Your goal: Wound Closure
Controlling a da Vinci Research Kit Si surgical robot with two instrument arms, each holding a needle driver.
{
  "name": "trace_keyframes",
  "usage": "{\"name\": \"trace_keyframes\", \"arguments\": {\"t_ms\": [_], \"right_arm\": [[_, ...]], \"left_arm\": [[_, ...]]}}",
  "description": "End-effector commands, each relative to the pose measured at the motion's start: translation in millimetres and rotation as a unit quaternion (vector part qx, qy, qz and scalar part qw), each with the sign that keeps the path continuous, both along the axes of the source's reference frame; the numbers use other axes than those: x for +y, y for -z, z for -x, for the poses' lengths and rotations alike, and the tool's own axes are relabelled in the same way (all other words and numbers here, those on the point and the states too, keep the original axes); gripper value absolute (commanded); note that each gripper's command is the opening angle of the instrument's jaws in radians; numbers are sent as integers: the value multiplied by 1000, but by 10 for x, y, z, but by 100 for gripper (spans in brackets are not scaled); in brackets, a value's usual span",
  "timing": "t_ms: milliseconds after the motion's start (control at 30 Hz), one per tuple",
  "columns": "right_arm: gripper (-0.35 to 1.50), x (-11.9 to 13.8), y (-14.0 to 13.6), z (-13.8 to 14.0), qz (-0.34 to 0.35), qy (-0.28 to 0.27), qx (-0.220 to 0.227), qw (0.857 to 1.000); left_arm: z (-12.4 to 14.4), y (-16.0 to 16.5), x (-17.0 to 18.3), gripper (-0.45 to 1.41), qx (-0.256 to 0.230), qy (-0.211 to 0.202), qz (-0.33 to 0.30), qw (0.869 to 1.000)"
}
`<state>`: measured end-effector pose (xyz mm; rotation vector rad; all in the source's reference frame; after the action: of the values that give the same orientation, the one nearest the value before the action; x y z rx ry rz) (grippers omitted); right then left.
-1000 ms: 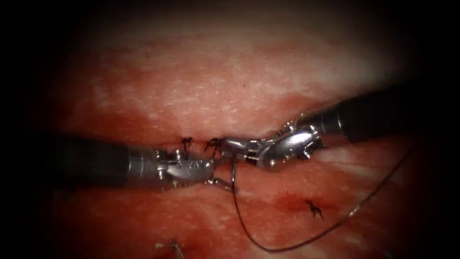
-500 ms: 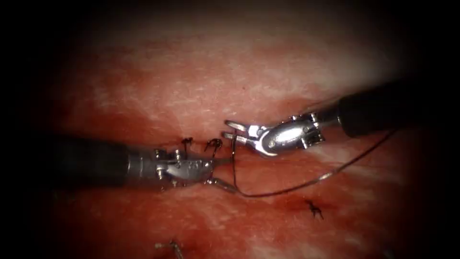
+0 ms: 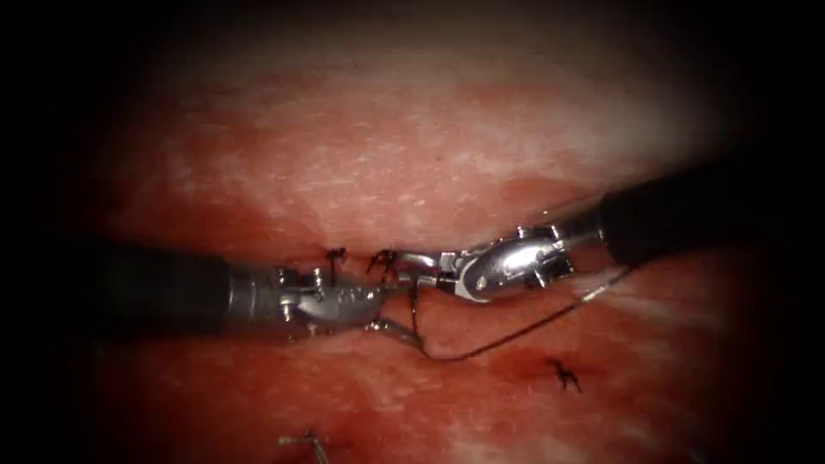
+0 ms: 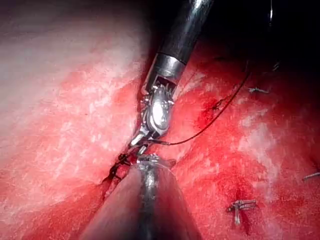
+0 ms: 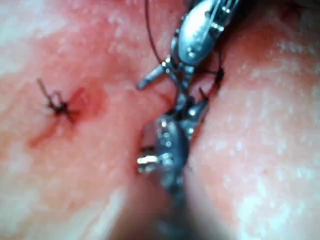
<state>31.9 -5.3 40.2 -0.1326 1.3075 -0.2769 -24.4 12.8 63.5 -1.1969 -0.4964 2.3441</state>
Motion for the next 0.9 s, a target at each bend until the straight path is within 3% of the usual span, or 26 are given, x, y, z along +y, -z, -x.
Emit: {"name": "trace_keyframes", "arguments": {"t_ms": [33, 300, 667, 900], "right_arm": [[-35, -10, -1, -4, -3, 0, 2, 1000], [-35, -8, 2, 4, 7, -7, 7, 1000], [-35, 75, 49, 7, 46, -103, 64, 992], [-35, 92, 61, 6, 49, -109, 74, 990]], "left_arm": [[5, -6, -5, 42, 0, 0, -1, 1000], [5, -6, -5, 42, 1, -1, -2, 1000], [6, -22, -5, 44, 3, 1, 0, 1000], [6, -20, -6, 44, 4, 0, -1, 1000]]}}
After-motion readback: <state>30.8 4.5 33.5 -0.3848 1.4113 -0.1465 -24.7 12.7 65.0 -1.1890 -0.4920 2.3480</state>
